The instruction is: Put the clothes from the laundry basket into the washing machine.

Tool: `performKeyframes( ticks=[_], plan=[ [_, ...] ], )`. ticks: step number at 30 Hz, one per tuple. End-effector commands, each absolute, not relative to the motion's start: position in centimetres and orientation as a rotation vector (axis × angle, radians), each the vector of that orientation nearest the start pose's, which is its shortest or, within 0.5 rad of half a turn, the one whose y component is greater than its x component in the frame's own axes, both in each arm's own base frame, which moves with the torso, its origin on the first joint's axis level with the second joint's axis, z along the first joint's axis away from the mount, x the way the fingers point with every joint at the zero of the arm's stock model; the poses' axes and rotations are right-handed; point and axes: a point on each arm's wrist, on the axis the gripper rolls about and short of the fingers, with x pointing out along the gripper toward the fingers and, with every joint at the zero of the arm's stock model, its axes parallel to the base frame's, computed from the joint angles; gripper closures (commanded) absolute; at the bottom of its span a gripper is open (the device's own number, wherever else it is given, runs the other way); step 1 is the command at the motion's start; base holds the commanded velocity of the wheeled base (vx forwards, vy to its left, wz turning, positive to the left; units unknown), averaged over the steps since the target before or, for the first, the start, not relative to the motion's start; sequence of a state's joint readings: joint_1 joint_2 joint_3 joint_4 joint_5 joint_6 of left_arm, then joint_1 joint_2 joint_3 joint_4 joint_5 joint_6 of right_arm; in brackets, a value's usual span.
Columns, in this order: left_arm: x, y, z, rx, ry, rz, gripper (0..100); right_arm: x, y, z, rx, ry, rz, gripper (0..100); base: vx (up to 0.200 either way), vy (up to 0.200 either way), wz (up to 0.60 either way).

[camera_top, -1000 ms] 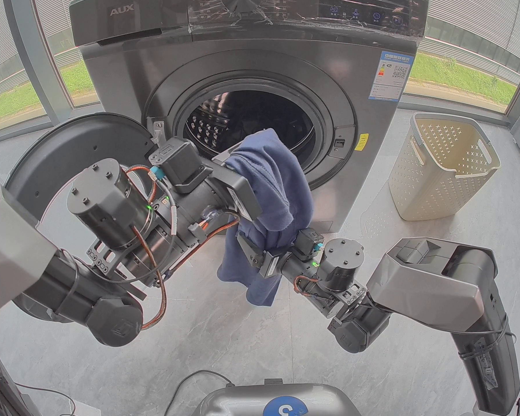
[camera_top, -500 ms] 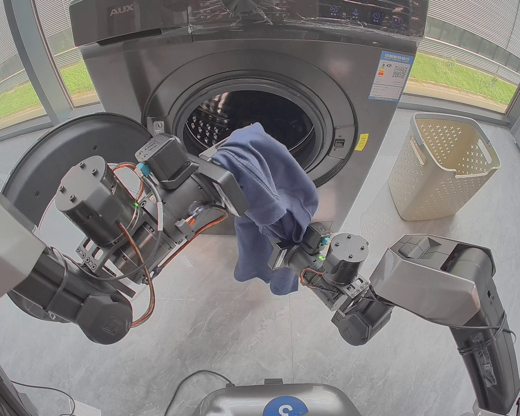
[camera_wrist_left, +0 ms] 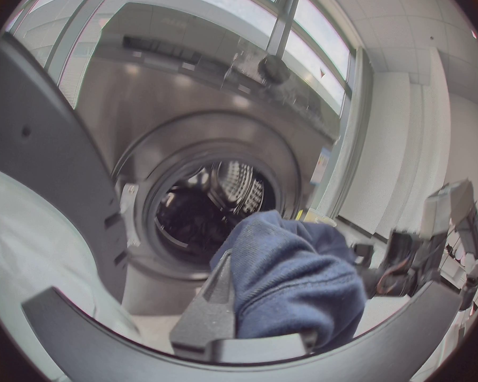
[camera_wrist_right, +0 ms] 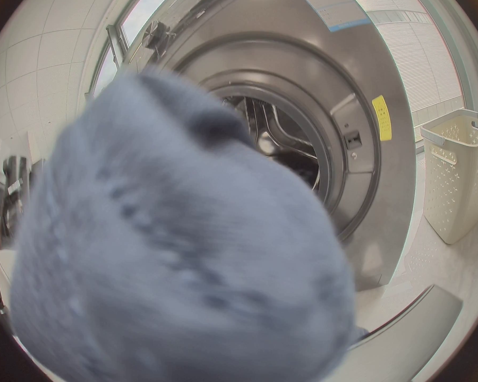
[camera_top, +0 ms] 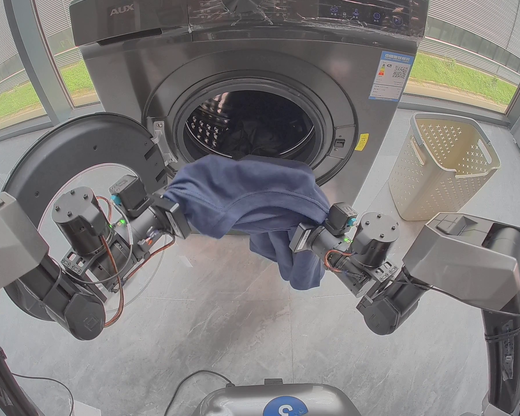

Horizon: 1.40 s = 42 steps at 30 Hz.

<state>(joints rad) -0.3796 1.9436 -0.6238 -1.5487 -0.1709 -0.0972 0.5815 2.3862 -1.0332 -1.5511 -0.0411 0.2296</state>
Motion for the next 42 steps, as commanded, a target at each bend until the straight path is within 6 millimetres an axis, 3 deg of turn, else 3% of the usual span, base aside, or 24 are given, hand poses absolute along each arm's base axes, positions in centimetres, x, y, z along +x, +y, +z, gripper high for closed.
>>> performKeyframes(
  ticks=[1, 5, 11, 20, 25, 26, 30, 36, 42],
  plan=[
    [31.0, -10.8, 10.7, -0.095, -0.042, -0.499, 100, 34.9, 23.3, 10.8, 0.309, -0.209, 0.573, 100, 0.000, 0.000, 0.00],
    [31.1, -10.3, 7.0, -0.075, 0.089, -0.481, 100, 34.5, 23.4, 11.9, 0.320, -0.234, 0.584, 100, 0.000, 0.000, 0.00],
    [31.7, -10.7, 2.7, -0.063, 0.214, -0.483, 100, 33.9, 24.1, 11.9, 0.325, -0.229, 0.603, 100, 0.000, 0.000, 0.00],
    [31.5, -12.0, -0.9, -0.031, 0.312, -0.520, 100, 33.6, 24.4, 12.5, 0.335, -0.246, 0.616, 100, 0.000, 0.000, 0.00],
    [31.7, -12.8, -1.2, -0.028, 0.308, -0.540, 100, 33.6, 24.4, 12.6, 0.337, -0.247, 0.616, 100, 0.000, 0.000, 0.00],
    [31.8, -12.9, -1.2, -0.028, 0.304, -0.541, 0, 33.6, 24.4, 12.6, 0.337, -0.247, 0.616, 100, 0.000, 0.000, 0.00],
    [31.6, -13.0, -1.0, -0.032, 0.305, -0.544, 0, 33.6, 24.4, 12.6, 0.337, -0.248, 0.616, 100, 0.000, 0.000, 0.00],
    [29.0, -12.7, -2.1, -0.012, 0.409, -0.570, 0, 33.8, 24.2, 12.7, 0.336, -0.252, 0.610, 100, 0.000, 0.000, 0.00],
    [27.6, -13.0, -1.7, 0.014, 0.427, -0.629, 0, 34.2, 24.0, 13.0, 0.339, -0.267, 0.602, 100, 0.000, 0.000, 0.00]
  ],
)
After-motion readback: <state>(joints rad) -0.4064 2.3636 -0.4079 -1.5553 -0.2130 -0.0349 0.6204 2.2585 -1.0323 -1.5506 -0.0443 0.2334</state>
